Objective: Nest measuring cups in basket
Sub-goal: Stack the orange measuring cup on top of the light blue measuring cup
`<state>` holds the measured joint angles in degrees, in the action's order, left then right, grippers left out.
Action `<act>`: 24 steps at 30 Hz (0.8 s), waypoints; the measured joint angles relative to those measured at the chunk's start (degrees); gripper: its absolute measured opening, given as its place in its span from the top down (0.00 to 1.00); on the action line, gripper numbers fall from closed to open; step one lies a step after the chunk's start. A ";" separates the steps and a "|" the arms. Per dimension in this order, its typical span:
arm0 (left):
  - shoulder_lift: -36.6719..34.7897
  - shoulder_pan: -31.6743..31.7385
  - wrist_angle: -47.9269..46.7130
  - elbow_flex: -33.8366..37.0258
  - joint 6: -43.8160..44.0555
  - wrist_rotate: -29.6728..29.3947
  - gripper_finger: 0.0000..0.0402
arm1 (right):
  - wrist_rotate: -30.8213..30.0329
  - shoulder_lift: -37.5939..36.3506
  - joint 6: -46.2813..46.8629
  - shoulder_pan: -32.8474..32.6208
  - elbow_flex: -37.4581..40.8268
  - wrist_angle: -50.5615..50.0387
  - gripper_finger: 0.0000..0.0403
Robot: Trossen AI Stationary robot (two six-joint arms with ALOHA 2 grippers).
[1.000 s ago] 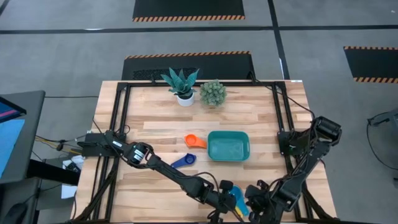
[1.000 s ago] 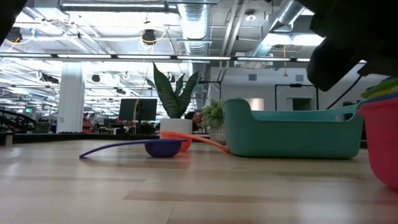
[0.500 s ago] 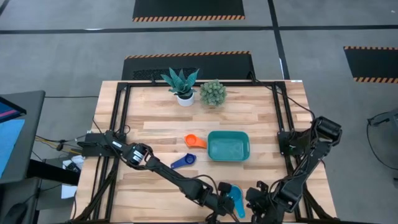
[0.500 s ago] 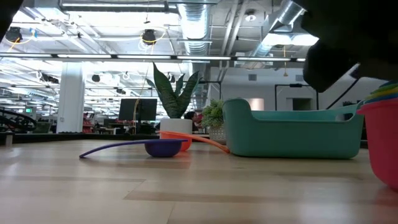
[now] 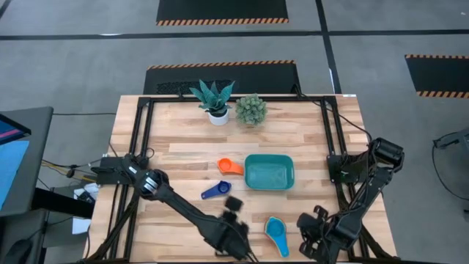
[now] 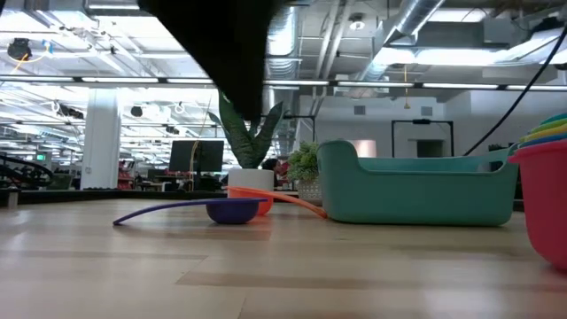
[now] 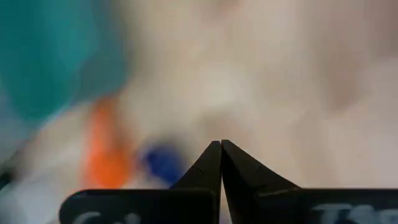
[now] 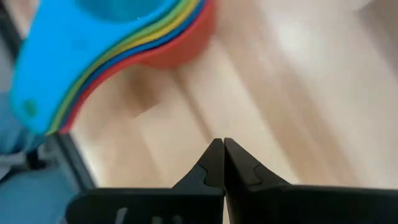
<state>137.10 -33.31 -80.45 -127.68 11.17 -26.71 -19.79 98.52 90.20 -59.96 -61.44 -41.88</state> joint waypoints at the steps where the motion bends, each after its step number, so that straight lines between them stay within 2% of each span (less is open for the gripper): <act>1: -0.58 0.12 -4.85 0.00 1.52 -1.86 1.00 | -0.29 0.00 0.78 0.00 0.00 -0.92 0.97; 3: -1.81 0.35 -10.05 0.83 2.82 -5.24 1.00 | -1.28 0.00 1.46 0.00 0.01 -1.90 0.97; 4: -3.00 0.51 -9.10 2.45 1.44 -6.26 1.00 | -2.04 0.00 1.46 -0.02 -0.01 -1.95 0.97; 7: -9.43 1.08 -6.78 10.49 -10.05 -2.54 1.00 | -3.46 0.00 1.44 -0.07 0.00 -1.54 0.97; 10: -17.48 3.25 -1.76 22.18 -11.60 0.41 1.00 | -4.38 0.00 1.36 -0.41 -0.01 -1.23 0.97; 12: -23.40 6.22 5.93 32.12 -11.51 2.72 1.00 | -4.41 0.05 1.10 -0.37 -0.01 -1.25 0.97; 15: -33.06 11.41 23.27 47.70 -12.95 5.82 1.00 | -4.46 0.11 -0.07 -0.52 -0.01 -1.17 0.97; 18: -39.79 17.16 38.89 60.83 -13.76 7.59 1.00 | -4.46 0.11 -0.07 -0.52 -0.01 -0.98 0.97; 21: -44.48 22.09 49.50 68.56 -12.19 7.76 1.00 | -4.39 0.13 -0.23 -0.69 -0.01 -0.97 0.97; 24: -45.90 24.92 53.88 71.23 -13.65 9.65 1.00 | -4.34 0.13 -0.60 -0.81 -0.01 -1.08 0.97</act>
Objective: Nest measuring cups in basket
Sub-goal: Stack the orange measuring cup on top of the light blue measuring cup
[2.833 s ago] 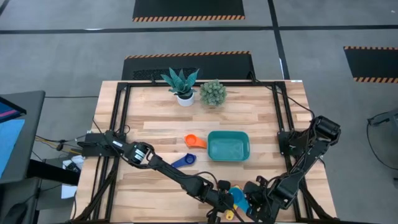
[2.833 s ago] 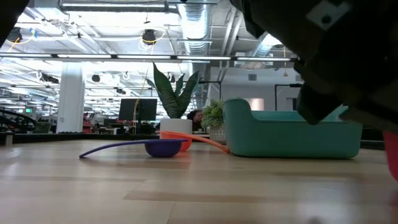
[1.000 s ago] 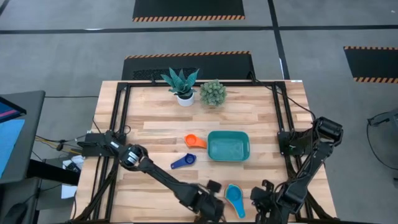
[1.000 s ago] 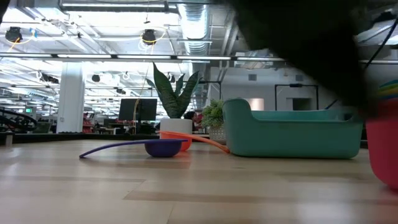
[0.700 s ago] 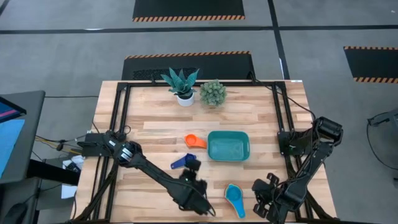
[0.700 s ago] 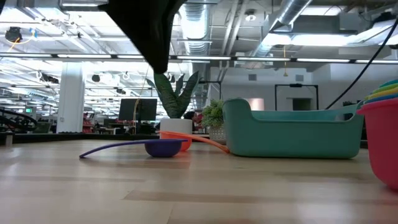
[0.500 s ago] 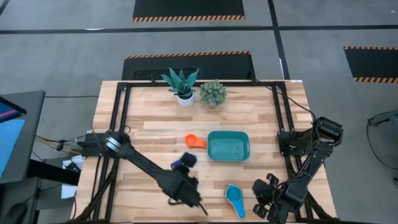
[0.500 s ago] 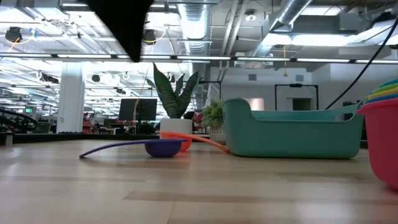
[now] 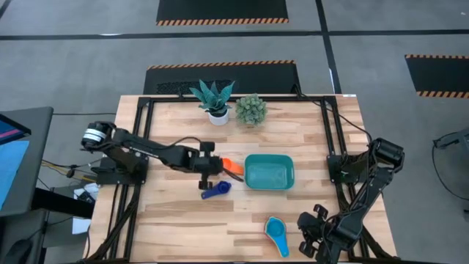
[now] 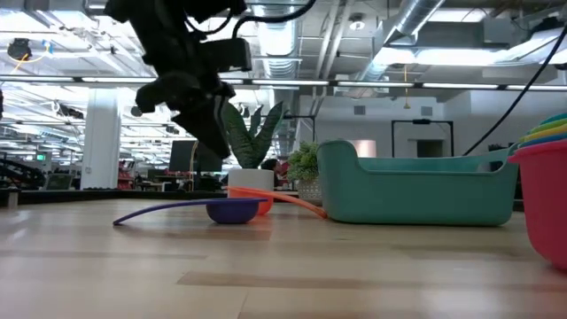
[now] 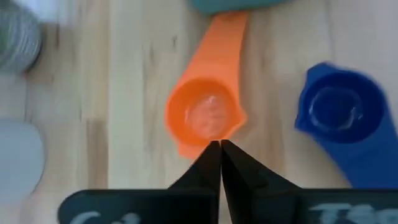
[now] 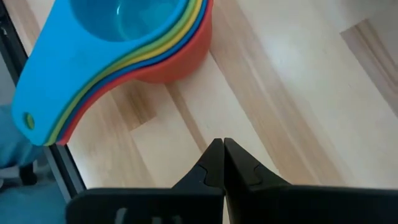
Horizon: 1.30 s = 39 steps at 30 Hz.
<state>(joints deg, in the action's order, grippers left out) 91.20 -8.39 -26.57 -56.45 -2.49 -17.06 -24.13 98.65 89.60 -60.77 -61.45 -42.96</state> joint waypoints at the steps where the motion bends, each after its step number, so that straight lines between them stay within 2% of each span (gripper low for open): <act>1: -0.02 0.27 1.14 0.11 -1.59 0.52 1.00 | 0.00 0.00 -0.48 -0.09 0.00 0.07 0.97; 5: 0.64 1.10 6.45 0.05 -10.89 0.75 0.99 | 0.06 0.02 -1.53 -0.13 0.00 -0.31 0.97; 9: 2.04 2.90 11.74 -0.14 -12.97 0.74 0.94 | 0.08 0.02 -1.58 -0.12 0.00 -0.30 0.97; 14: 5.78 5.26 10.79 0.09 -17.52 3.45 0.86 | 0.19 0.02 -1.59 -0.50 0.02 -0.35 0.97; 25: 7.74 4.70 7.02 -1.76 -14.00 7.97 0.67 | 0.59 0.03 -1.59 -0.72 0.02 -0.50 0.97; 28: 9.16 4.55 4.94 -1.87 -13.81 9.31 0.65 | 0.59 0.03 -1.62 -0.72 0.02 -0.56 0.97; 36: 11.98 4.33 5.40 -1.85 -15.52 7.08 0.66 | 0.58 0.02 -3.08 -0.70 0.02 -1.11 0.97; 39: 12.07 4.06 5.26 -2.07 -15.63 3.26 0.72 | 0.58 0.04 -3.08 -0.70 0.02 -1.18 0.97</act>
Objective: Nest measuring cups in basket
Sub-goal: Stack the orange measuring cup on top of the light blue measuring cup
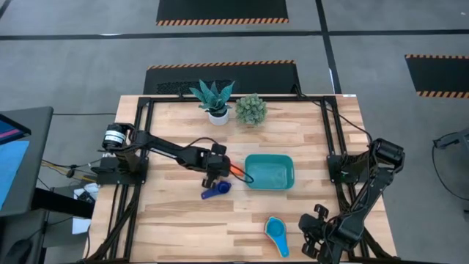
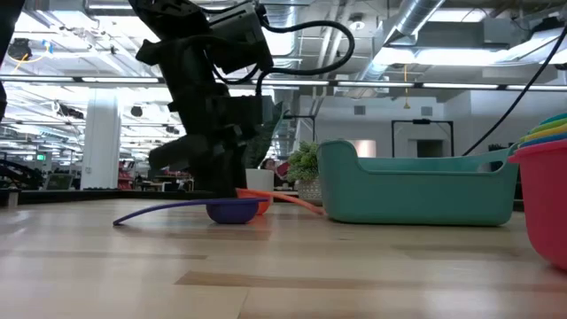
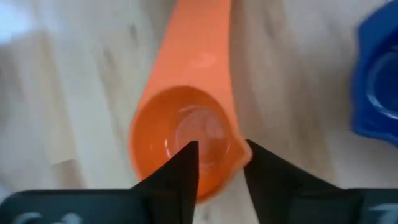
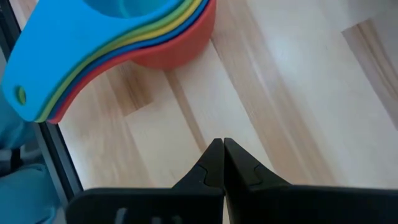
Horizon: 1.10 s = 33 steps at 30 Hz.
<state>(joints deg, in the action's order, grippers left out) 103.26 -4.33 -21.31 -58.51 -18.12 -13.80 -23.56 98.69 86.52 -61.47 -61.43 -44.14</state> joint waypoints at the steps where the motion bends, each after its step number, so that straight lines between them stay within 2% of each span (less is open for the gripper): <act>1: 0.00 -0.11 -0.20 -0.26 -0.13 -0.96 0.76 | -0.03 -0.01 0.00 0.00 0.00 -0.03 0.97; 4: -0.11 -0.31 -4.67 -2.29 0.70 -1.89 0.94 | -0.02 0.00 0.00 0.00 0.00 -0.02 0.97; 5: -0.19 -0.34 -6.63 -3.27 1.53 -1.68 0.97 | -0.01 0.01 0.00 0.00 0.00 -0.02 0.97; 8: -0.22 -0.89 -15.91 -6.86 4.90 -2.11 0.99 | -0.01 -0.01 0.01 0.00 0.00 0.00 0.97; 12: -0.24 -3.46 -31.22 -13.75 13.25 -8.00 0.99 | 0.01 -0.01 0.00 0.00 0.00 -0.02 0.97; 15: -0.24 -7.11 -37.02 -20.03 19.96 -11.36 0.99 | 0.03 -0.01 -0.02 0.00 0.00 -0.02 0.97; 17: -0.31 -10.33 -34.60 -24.01 20.31 -11.61 1.00 | 0.03 -0.01 0.00 0.00 0.00 -0.24 0.97; 20: -0.22 -15.11 -25.45 -27.83 15.18 -10.41 1.00 | 0.03 -0.01 0.66 0.00 0.00 -1.20 0.97; 23: -0.09 -18.37 -12.19 -29.23 13.25 -10.33 1.00 | -0.08 0.01 8.26 -0.02 0.00 -5.21 0.97; 27: 0.88 -19.67 1.91 -29.26 11.53 -6.39 1.00 | -0.39 0.00 22.01 -1.31 0.04 -14.78 0.97; 29: 2.43 -20.16 5.85 -29.23 8.26 -5.16 1.00 | -0.40 0.01 24.72 -2.45 0.07 -16.77 0.97; 33: 7.25 -20.35 12.45 -29.21 1.99 1.04 1.00 | -0.38 -0.01 26.21 -4.64 0.05 -16.56 0.97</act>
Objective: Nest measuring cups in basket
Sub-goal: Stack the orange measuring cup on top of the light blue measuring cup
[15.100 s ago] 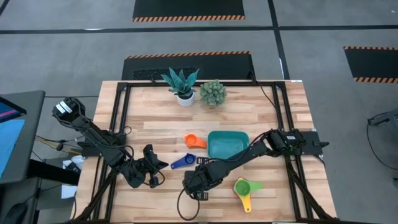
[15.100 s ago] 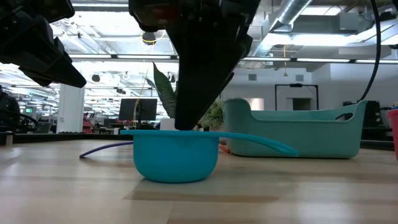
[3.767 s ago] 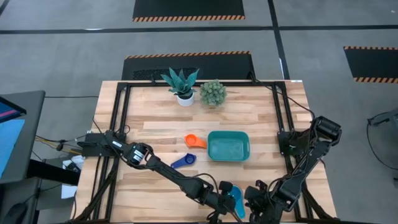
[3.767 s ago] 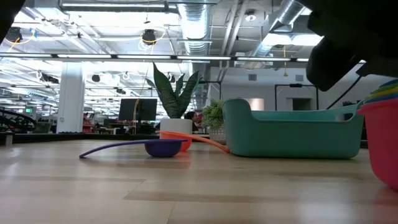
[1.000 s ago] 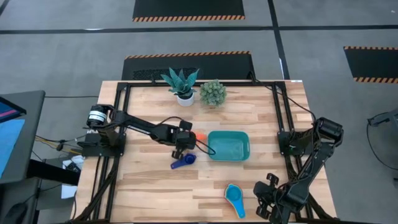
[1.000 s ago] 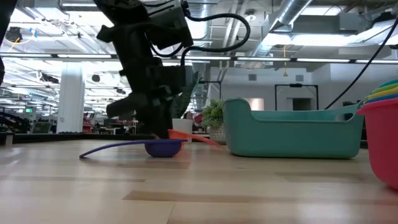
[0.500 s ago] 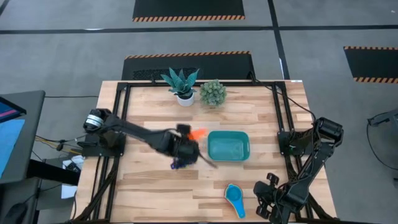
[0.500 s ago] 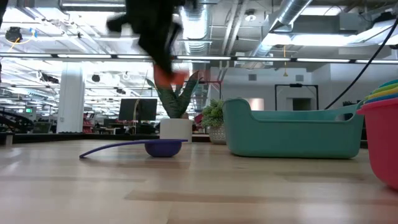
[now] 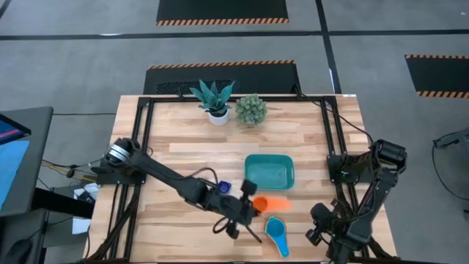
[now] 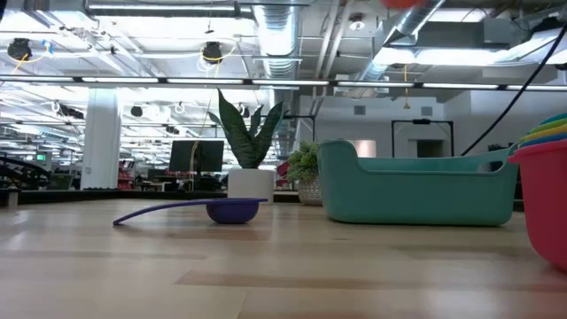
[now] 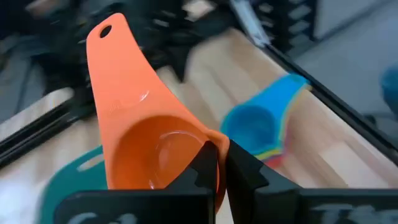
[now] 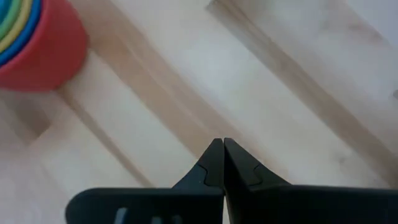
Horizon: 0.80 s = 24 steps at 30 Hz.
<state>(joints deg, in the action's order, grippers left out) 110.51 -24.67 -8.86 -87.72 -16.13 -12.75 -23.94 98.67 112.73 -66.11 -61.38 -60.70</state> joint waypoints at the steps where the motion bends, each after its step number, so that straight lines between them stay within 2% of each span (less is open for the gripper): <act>1: 1.10 0.01 0.85 0.04 -1.95 1.27 1.00 | -0.01 0.00 0.00 -0.40 -0.01 0.50 0.97; 7: 7.89 0.56 1.62 -6.42 -14.49 5.76 1.00 | -0.05 0.00 0.03 -1.92 -0.01 3.14 0.97; 11: 13.97 1.03 -4.56 -13.99 -22.92 10.62 1.00 | -0.06 0.00 0.76 -1.94 -0.01 3.25 0.97; 16: 19.39 1.00 -13.51 -22.34 -35.40 10.86 1.00 | -0.09 0.00 0.81 -1.92 -0.01 3.25 0.97; 20: 21.00 0.82 -14.73 -24.80 -44.54 11.27 1.00 | -0.07 0.00 0.82 -2.34 -0.01 3.19 0.97; 24: 20.99 0.83 -16.17 -25.09 -52.80 14.81 1.00 | -0.08 0.00 0.85 -3.02 -0.01 3.16 0.97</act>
<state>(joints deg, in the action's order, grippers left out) 131.50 -23.85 -25.02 -112.81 -68.93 2.06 -24.01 98.67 113.58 -69.13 -61.39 -57.54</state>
